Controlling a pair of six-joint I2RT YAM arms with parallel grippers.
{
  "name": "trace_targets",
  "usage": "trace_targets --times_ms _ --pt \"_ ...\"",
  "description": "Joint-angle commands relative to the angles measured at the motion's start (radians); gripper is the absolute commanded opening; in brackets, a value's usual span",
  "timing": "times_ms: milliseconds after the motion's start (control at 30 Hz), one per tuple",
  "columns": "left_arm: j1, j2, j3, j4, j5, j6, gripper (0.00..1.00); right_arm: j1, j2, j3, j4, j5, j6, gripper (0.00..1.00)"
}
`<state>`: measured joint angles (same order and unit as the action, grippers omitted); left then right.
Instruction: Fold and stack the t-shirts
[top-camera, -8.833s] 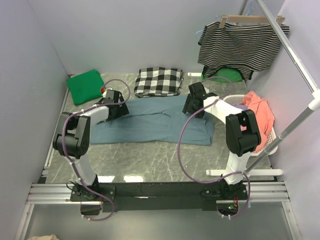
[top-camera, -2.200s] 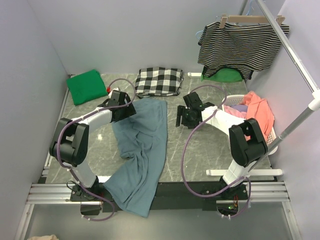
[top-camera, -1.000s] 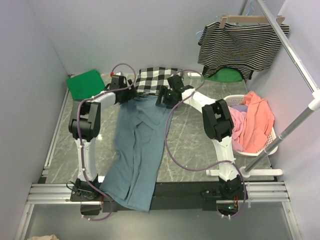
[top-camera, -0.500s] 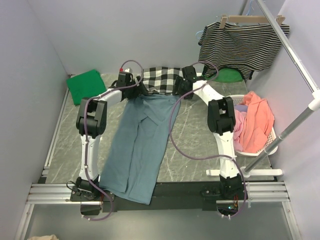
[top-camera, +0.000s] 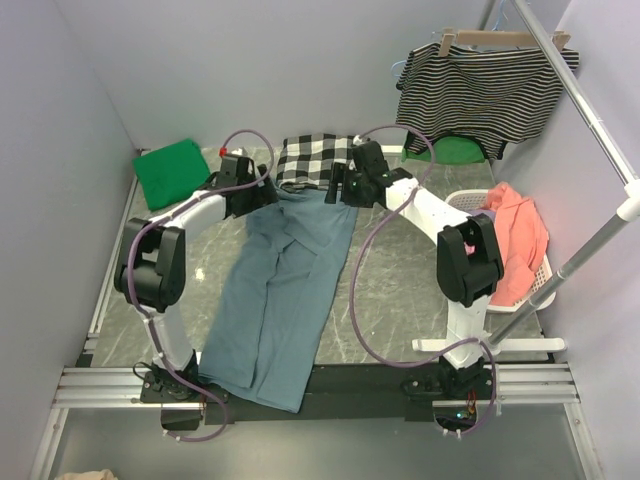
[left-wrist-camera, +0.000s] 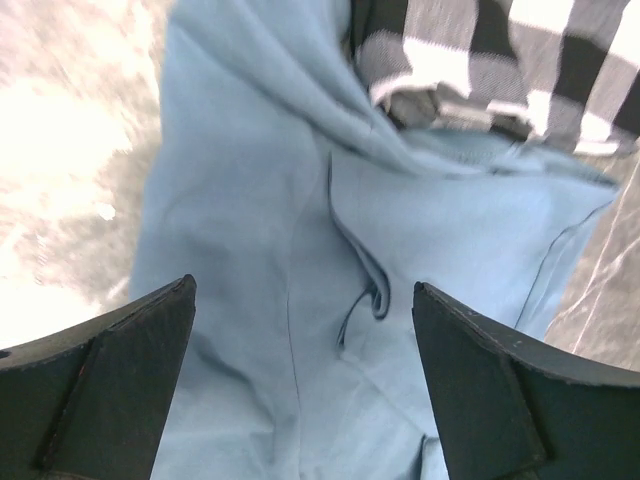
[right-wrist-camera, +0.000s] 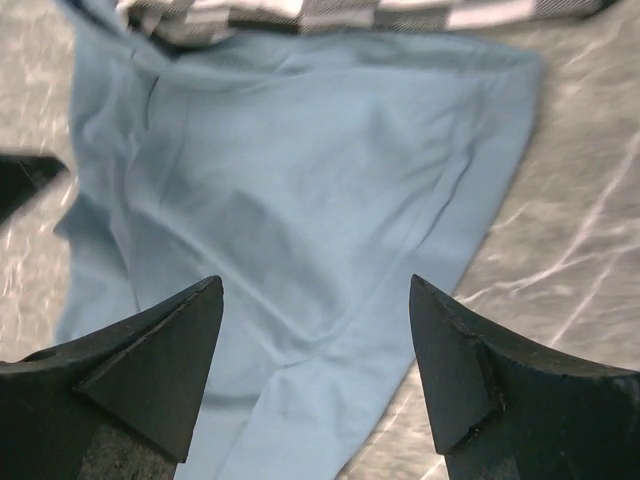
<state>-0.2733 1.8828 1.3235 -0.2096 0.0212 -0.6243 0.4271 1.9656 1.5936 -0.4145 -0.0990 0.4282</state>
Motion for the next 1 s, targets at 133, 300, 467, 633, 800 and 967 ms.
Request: trace_targets --times_ms 133,300,467,633,800,967 --pt "0.08 0.061 0.082 0.012 -0.03 0.05 0.96 -0.016 0.019 -0.075 0.065 0.039 0.023 0.82" --pt "0.206 0.157 0.088 0.141 0.167 0.1 0.97 -0.05 0.042 -0.089 0.098 0.045 0.001 0.82" --pt "0.263 0.269 0.153 0.196 0.311 0.15 0.98 -0.102 0.064 -0.104 0.126 -0.013 -0.003 0.83" --pt "0.263 0.338 0.213 0.249 0.495 0.184 0.99 -0.128 0.128 -0.069 0.158 -0.103 -0.014 0.83" --pt "0.26 0.424 0.302 0.171 0.621 0.216 0.98 -0.131 0.203 -0.027 0.166 -0.186 -0.014 0.82" --pt "0.252 0.449 0.322 0.121 0.661 0.238 0.95 -0.136 0.262 0.008 0.175 -0.251 -0.006 0.82"
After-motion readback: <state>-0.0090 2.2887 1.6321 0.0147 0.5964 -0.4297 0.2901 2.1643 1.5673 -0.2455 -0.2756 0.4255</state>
